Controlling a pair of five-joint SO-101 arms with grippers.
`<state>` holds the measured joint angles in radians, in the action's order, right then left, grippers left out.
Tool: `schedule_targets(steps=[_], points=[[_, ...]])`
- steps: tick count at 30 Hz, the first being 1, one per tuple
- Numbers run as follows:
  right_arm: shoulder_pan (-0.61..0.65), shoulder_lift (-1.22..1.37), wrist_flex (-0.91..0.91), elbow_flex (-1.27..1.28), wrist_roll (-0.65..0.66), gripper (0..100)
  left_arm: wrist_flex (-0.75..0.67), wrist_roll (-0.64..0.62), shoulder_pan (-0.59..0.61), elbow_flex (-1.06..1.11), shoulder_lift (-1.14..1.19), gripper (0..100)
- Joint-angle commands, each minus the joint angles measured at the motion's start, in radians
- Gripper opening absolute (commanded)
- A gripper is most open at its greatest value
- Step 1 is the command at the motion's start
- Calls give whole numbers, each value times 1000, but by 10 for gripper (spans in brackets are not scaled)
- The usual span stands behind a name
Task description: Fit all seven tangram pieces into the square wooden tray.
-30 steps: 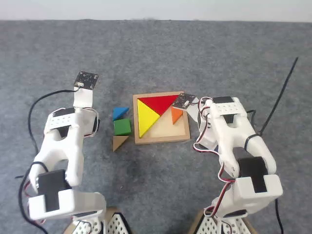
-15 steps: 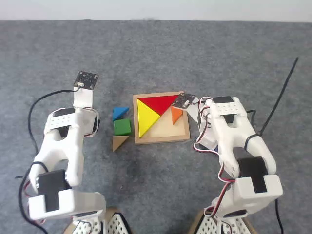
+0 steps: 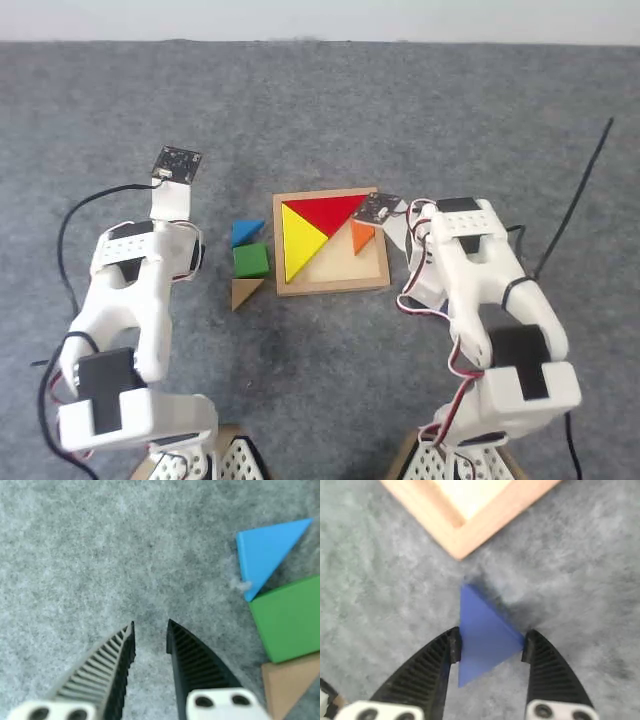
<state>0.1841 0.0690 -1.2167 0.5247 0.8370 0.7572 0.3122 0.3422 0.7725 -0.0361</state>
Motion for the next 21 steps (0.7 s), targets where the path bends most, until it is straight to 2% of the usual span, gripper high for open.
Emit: schedule_targets(steps=[1,5,10,14,18,21], points=[[-1,-131,-62,-12,9,147,-12,-2,3,-5,-54,97],[-2,-220,-110,-12,-3,147,-12,-2,3,-5,-54,97],[4,-295,-116,-15,-103,147,-12,-2,3,-5,-54,97],[4,-303,-117,-95,-292,149,-12,-2,3,-5,-54,97],[13,-269,-104,-186,-539,151,-12,-2,3,-5,-54,97],[45,-202,-108,-264,-663,151,-12,-2,3,-5,-54,97]])
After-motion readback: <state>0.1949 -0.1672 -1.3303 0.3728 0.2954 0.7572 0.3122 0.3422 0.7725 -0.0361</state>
